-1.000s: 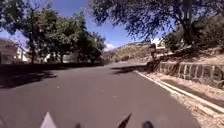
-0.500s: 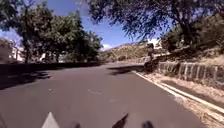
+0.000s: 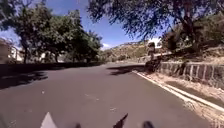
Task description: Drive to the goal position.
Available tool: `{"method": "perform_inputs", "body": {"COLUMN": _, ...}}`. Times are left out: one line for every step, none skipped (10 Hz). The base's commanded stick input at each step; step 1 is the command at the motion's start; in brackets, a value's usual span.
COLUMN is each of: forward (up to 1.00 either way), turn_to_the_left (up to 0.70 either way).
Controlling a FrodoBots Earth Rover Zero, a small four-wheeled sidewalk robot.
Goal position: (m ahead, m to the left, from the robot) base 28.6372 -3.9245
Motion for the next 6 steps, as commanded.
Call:
{"method": "perform_inputs", "body": {"forward": 0.5, "turn_to_the_left": 0.0}}
{"method": "perform_inputs", "body": {"forward": 0.5, "turn_to_the_left": 0.0}}
{"method": "perform_inputs", "body": {"forward": 0.5, "turn_to_the_left": 0.0}}
{"method": "perform_inputs", "body": {"forward": 0.5, "turn_to_the_left": 0.0}}
{"method": "perform_inputs", "body": {"forward": 0.5, "turn_to_the_left": 0.0}}
{"method": "perform_inputs", "body": {"forward": 0.5, "turn_to_the_left": 0.0}}
